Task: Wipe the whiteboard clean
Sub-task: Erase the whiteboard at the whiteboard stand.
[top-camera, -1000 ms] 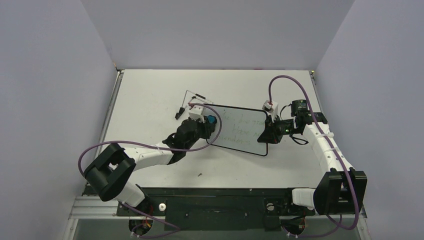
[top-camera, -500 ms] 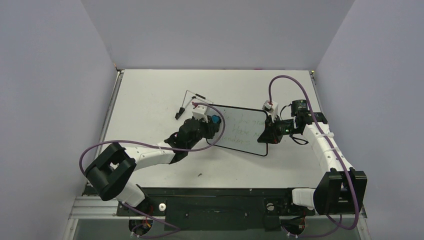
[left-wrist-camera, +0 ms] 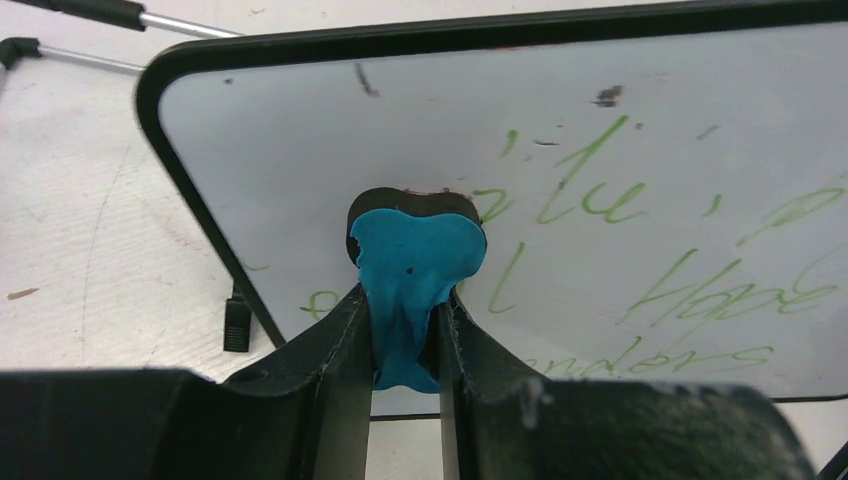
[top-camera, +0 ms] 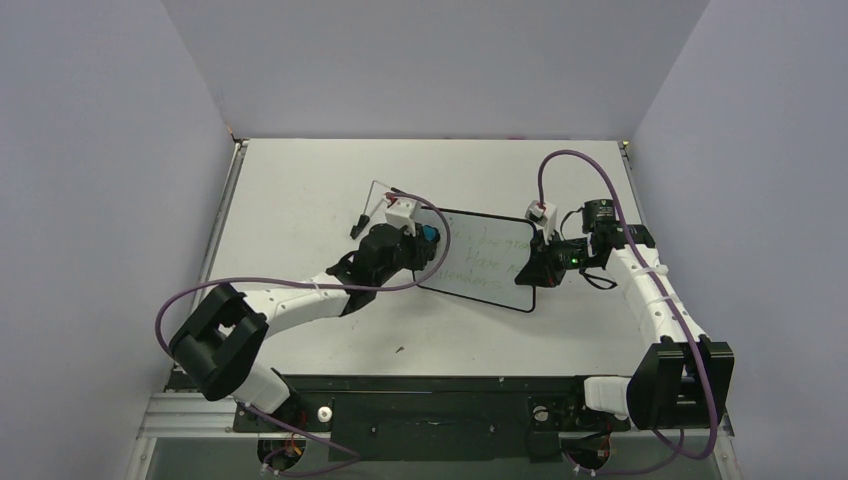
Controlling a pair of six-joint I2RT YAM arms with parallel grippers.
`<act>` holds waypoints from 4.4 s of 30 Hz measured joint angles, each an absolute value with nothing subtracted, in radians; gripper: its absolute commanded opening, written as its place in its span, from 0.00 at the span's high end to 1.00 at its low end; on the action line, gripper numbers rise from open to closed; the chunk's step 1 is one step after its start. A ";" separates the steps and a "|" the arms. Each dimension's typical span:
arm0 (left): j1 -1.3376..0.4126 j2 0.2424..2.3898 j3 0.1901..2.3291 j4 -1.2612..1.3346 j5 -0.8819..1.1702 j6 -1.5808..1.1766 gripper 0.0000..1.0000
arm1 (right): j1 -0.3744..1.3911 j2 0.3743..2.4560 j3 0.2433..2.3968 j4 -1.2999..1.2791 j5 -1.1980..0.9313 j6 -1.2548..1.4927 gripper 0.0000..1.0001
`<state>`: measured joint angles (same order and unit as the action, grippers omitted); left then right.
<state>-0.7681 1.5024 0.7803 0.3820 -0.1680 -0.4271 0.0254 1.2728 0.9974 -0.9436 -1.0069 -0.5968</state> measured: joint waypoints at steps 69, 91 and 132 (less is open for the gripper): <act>-0.767 1.473 0.837 0.304 -0.096 -0.374 1.00 | 0.025 1.274 0.997 -0.948 -1.005 -0.617 1.00; -0.802 1.474 0.891 0.266 -0.107 -0.341 1.00 | 0.025 1.274 0.997 -0.951 -1.005 -0.618 1.00; -0.827 1.513 0.898 0.236 0.024 -0.276 1.00 | 0.019 1.287 0.997 -0.958 -1.010 -0.621 1.00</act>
<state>-0.8272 1.5131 0.8982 0.2356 0.0242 -0.2756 0.0193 1.2865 0.9974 -0.9585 -1.0100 -0.6209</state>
